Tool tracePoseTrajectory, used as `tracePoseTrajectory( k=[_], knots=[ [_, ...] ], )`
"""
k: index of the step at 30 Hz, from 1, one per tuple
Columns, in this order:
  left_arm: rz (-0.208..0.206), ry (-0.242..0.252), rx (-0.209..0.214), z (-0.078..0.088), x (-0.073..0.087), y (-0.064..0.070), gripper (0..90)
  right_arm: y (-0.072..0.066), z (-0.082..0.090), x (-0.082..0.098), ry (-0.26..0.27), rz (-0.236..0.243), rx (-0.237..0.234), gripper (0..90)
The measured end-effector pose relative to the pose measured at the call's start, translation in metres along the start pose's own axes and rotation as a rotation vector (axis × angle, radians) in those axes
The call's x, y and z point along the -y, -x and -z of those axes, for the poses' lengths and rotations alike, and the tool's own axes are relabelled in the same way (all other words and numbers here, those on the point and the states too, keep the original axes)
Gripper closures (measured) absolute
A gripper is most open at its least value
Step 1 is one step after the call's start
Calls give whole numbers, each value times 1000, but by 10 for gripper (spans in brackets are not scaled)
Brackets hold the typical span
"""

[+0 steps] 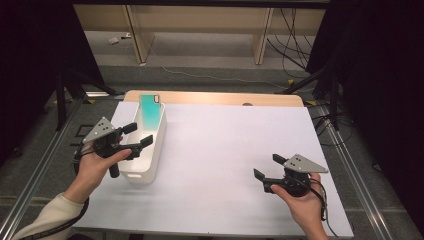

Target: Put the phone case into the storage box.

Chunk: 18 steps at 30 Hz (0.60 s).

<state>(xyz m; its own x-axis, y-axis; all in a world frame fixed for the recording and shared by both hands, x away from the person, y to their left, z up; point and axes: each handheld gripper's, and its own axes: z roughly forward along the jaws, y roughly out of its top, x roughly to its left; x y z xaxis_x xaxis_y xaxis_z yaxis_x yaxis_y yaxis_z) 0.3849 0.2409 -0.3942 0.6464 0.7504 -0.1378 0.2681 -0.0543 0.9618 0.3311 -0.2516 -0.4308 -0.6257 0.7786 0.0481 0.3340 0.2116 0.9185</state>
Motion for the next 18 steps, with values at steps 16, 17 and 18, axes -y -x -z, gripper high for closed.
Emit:
tracePoseTrajectory(
  k=[16,17,18],
  knots=[
    [-45,18,43,10,15,16,191,0,2,-1,-15,12,9,163],
    [-49,16,47,11,17,17,191,0,2,-1,-14,12,9,163],
    [-50,12,51,11,18,18,191,0,3,-1,-16,12,9,163]
  ],
)
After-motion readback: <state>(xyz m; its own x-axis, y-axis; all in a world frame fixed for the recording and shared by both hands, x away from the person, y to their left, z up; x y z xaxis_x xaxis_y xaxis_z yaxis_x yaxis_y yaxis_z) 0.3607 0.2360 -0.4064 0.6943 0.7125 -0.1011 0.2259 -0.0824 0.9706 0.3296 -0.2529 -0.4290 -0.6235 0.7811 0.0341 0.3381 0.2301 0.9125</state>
